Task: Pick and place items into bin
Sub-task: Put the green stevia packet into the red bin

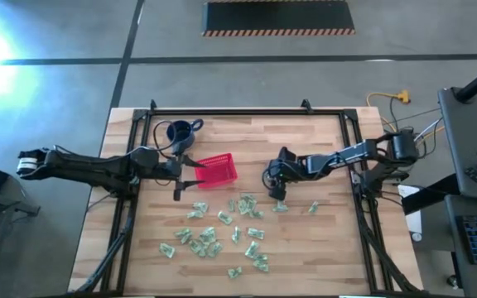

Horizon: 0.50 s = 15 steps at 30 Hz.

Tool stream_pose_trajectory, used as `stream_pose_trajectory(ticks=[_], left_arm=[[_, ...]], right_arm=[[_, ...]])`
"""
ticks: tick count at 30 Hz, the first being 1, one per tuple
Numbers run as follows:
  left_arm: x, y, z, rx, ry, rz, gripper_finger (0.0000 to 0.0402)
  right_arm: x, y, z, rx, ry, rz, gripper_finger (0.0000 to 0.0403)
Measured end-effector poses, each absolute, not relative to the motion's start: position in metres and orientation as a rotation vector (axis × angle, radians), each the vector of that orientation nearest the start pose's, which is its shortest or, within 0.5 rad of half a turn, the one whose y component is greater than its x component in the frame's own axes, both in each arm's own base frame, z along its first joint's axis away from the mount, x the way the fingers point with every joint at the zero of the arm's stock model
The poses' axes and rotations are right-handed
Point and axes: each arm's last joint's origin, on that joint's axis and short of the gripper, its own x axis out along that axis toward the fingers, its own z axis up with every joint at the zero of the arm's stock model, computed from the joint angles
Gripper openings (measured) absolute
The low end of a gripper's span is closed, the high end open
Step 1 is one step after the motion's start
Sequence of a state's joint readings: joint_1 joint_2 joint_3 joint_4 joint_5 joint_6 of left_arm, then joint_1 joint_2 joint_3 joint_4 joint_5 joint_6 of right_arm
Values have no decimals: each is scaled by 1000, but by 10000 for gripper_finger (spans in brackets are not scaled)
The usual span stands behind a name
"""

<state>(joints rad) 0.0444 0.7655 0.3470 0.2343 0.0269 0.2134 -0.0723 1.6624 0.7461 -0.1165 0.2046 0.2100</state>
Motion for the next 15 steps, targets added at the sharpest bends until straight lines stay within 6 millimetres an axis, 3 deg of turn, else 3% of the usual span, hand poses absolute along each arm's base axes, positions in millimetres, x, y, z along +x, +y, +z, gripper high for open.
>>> stream_pose_trajectory(ticks=[5,13,15], left_arm=[[172,7,223,206,184,-2,209],[172,7,223,206,186,-2,209],[172,7,223,206,187,-2,209]], right_arm=[[289,-29,122,125,1009,-406,174],[288,-29,133,76,978,-378,26],[289,-29,137,72,956,-374,16]])
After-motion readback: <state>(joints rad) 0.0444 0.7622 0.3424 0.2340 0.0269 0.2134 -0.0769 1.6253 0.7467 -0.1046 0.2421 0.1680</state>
